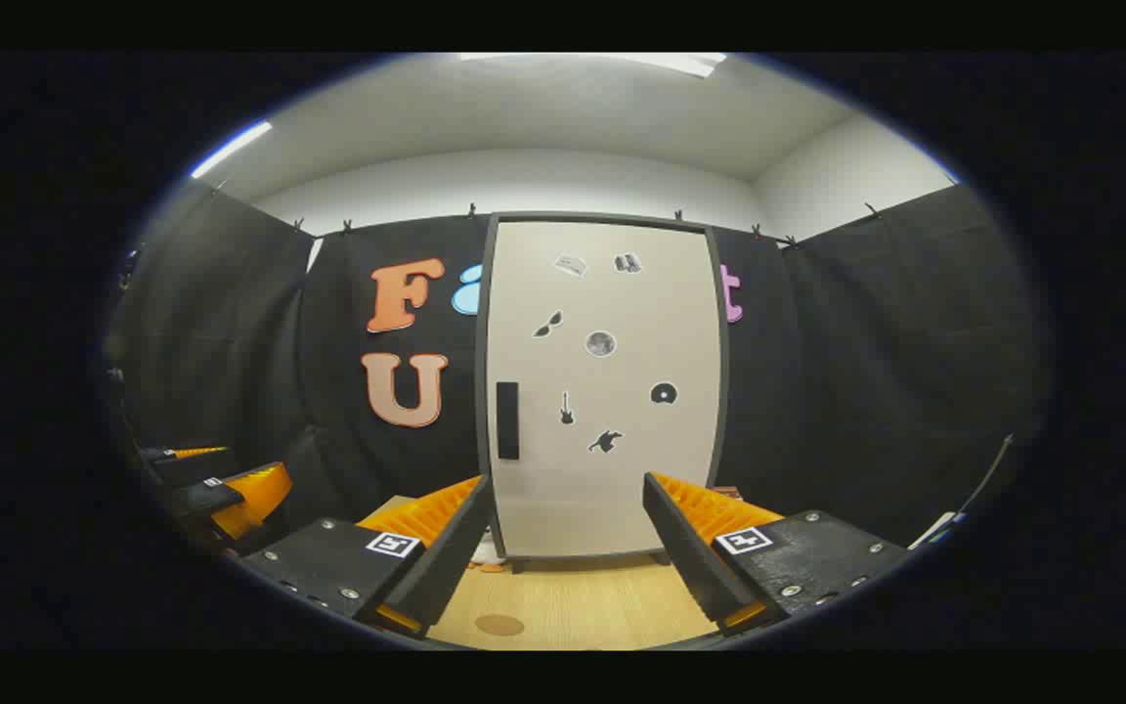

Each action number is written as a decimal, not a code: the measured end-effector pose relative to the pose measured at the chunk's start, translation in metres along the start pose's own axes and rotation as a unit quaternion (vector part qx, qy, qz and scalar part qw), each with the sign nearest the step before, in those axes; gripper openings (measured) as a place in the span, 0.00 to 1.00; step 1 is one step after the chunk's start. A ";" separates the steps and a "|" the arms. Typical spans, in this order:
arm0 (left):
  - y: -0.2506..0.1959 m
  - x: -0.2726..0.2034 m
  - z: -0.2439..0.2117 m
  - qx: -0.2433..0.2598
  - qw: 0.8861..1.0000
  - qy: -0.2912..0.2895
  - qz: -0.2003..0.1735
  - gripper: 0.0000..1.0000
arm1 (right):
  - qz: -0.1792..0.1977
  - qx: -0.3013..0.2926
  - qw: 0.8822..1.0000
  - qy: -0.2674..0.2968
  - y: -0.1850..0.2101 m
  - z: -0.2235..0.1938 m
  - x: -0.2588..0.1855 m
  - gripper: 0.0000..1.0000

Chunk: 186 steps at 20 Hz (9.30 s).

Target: Open the cabinet door with the right hand, grasp the bottle in the cabinet with the left hand and place it on the coaster, then close the cabinet door with the right hand.

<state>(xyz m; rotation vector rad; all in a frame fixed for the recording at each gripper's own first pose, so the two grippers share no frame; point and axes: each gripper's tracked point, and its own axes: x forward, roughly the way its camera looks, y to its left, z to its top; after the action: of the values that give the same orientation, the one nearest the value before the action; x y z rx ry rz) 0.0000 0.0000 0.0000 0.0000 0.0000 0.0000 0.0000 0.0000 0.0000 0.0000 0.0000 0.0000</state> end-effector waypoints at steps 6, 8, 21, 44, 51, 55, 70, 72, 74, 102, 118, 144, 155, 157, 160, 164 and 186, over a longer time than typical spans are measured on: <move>-0.001 0.003 0.004 0.001 1.000 -0.010 0.005 0.99 | 0.011 -0.003 1.000 0.005 0.007 -0.004 0.008 0.94; -0.002 0.006 0.004 0.001 1.000 -0.010 0.005 0.99 | 0.012 -0.001 1.000 0.007 0.007 -0.005 0.011 0.94; 0.003 0.028 0.000 0.003 1.000 -0.008 0.006 0.99 | 0.001 0.015 1.000 0.009 0.002 -0.008 0.035 0.94; 0.114 0.102 -0.033 -0.019 0.999 0.017 0.041 0.99 | 0.024 -0.007 1.000 0.002 0.086 0.003 0.201 0.94; 0.114 0.137 -0.041 -0.009 0.997 0.019 0.077 0.99 | 0.035 -0.001 0.999 0.015 0.086 -0.016 0.268 0.94; 0.106 0.153 -0.044 -0.004 0.997 0.022 0.077 0.99 | 0.030 -0.011 0.999 0.026 0.084 -0.025 0.291 0.93; 0.119 0.154 -0.051 0.010 0.996 0.030 0.087 0.99 | 0.009 0.011 0.999 0.044 0.085 -0.038 0.290 0.28; 0.118 0.145 -0.051 0.008 0.996 0.030 0.083 0.99 | 0.010 0.012 0.999 0.043 0.084 -0.036 0.282 0.24; 0.113 0.130 -0.054 0.004 0.997 0.032 0.076 0.99 | 0.005 0.020 0.999 0.039 0.082 -0.034 0.274 0.20; -0.004 0.062 -0.049 -0.015 0.998 0.026 -0.049 0.99 | -0.111 0.030 0.992 0.043 -0.095 -0.037 0.055 0.13; -0.159 0.024 -0.025 -0.013 1.000 0.010 -0.023 0.99 | -0.035 0.039 0.998 0.032 -0.271 -0.035 0.020 0.03; -0.233 0.099 -0.033 -0.014 0.998 0.010 -0.059 0.99 | -0.002 0.032 0.999 -0.042 -0.254 0.007 -0.076 0.06; -0.304 0.231 -0.032 0.022 0.991 -0.033 -0.128 0.99 | 0.009 0.028 1.000 -0.003 -0.135 -0.034 -0.019 0.42; -0.318 0.255 -0.041 0.023 0.989 -0.025 -0.143 0.99 | -0.002 0.030 1.000 0.001 -0.130 -0.039 0.001 0.56; -0.331 0.290 -0.059 0.023 0.988 -0.013 -0.154 0.99 | -0.023 0.034 0.999 0.014 -0.128 -0.048 0.019 0.70; -0.344 0.330 -0.078 0.024 0.986 -0.002 -0.164 0.99 | -0.048 0.031 0.998 0.031 -0.130 -0.057 0.036 0.75; -0.331 0.337 -0.080 0.026 0.990 -0.020 -0.137 0.84 | -0.014 0.037 0.995 0.088 -0.127 -0.089 0.043 0.76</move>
<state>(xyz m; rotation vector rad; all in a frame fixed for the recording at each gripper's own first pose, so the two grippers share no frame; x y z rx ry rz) 0.3367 -0.3307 -0.0797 0.0522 -0.0402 -0.2752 0.0432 -0.1270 -0.0889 0.0734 0.1753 -0.0275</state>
